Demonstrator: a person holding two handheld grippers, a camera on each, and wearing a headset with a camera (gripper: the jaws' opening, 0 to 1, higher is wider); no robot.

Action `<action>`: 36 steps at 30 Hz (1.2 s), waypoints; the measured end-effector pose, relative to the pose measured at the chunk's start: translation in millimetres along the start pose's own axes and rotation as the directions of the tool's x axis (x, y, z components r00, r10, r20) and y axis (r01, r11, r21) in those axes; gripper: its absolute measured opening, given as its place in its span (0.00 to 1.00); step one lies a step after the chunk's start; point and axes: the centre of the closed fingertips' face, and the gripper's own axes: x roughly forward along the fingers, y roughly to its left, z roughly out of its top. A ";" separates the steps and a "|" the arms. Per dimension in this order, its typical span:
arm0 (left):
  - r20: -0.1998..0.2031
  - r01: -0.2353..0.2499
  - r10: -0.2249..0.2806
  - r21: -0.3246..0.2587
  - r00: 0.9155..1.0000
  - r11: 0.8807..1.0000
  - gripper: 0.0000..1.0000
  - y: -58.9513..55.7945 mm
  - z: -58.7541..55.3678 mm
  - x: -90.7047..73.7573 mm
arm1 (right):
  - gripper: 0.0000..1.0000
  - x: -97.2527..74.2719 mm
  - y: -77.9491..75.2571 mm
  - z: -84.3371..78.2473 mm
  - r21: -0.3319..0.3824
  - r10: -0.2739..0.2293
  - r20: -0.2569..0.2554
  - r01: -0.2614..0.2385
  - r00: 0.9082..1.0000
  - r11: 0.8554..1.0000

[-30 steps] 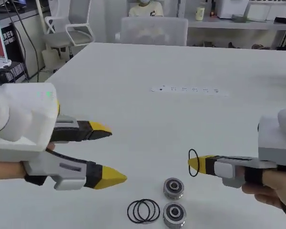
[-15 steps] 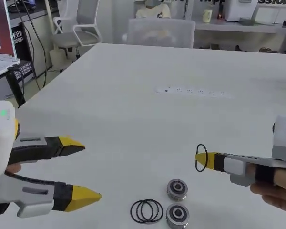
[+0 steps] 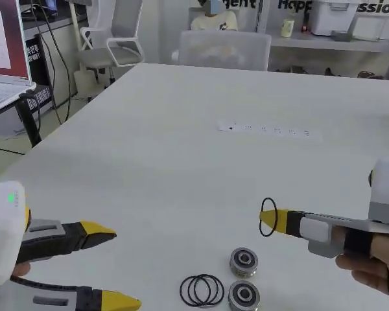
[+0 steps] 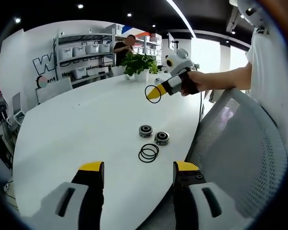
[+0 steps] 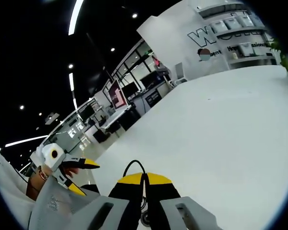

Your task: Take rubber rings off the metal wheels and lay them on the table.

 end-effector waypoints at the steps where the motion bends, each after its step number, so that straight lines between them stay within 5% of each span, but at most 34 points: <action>1: 0.000 -0.003 0.003 -0.003 1.000 1.000 0.55 0.2 -0.1 -0.1 | 0.00 0.2 0.5 0.1 0.000 0.002 0.000 -0.002 1.000 1.000; 16: -0.006 0.000 0.000 -0.027 1.000 1.000 0.55 -2.7 -4.9 3.2 | 0.00 17.4 28.4 -14.9 0.012 0.087 -0.056 -0.086 0.995 0.996; 27: 0.000 0.003 -0.003 -0.046 1.000 0.999 0.56 -1.8 -5.7 3.4 | 0.00 31.9 48.8 -40.8 -0.034 0.131 -0.157 -0.138 0.979 0.990; 36: 0.015 0.011 -0.010 -0.072 1.000 0.997 0.56 -2.1 -4.7 4.4 | 0.00 40.8 48.1 -66.8 -0.078 0.117 -0.244 -0.140 0.963 0.987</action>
